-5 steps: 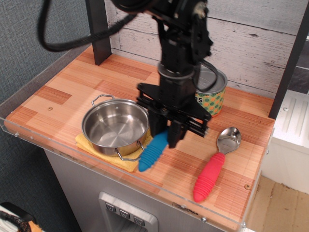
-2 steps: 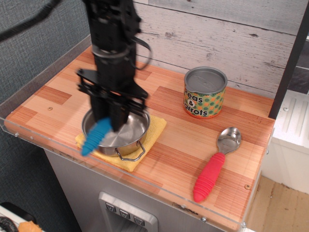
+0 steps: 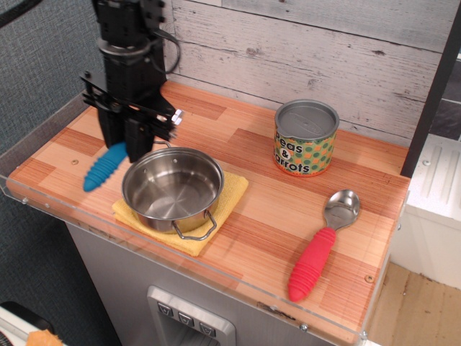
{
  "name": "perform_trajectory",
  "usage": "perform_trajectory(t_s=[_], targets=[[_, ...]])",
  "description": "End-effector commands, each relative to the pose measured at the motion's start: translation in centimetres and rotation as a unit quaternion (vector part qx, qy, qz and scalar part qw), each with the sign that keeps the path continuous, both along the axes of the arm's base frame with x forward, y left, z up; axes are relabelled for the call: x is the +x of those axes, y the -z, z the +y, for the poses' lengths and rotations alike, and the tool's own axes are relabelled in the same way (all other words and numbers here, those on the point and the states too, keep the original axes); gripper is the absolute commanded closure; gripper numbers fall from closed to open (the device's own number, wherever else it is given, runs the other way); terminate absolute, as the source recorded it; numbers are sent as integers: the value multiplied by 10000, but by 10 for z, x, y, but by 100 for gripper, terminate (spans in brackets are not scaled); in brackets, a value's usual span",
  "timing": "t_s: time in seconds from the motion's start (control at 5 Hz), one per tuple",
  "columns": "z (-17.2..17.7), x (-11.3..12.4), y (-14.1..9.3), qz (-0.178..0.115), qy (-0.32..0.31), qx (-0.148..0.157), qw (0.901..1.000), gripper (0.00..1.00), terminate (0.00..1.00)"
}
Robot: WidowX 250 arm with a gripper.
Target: PICK UP THE SPOON AND PUT ANOTHER SIDE OF THE TABLE
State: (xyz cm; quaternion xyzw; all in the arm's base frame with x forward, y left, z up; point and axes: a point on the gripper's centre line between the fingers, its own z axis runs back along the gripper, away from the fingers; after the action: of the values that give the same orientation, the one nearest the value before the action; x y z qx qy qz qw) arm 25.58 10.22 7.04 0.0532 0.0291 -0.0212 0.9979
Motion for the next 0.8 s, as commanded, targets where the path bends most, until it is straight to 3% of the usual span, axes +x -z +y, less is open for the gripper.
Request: perform_trajectory(t_s=[0.0, 0.2, 0.6], targets=[[53, 16, 0, -217, 299, 121, 9992, 100, 0], [64, 15, 13, -167, 417, 68, 9990, 100, 0], [67, 20, 32, -508, 459, 32, 9976, 100, 0]])
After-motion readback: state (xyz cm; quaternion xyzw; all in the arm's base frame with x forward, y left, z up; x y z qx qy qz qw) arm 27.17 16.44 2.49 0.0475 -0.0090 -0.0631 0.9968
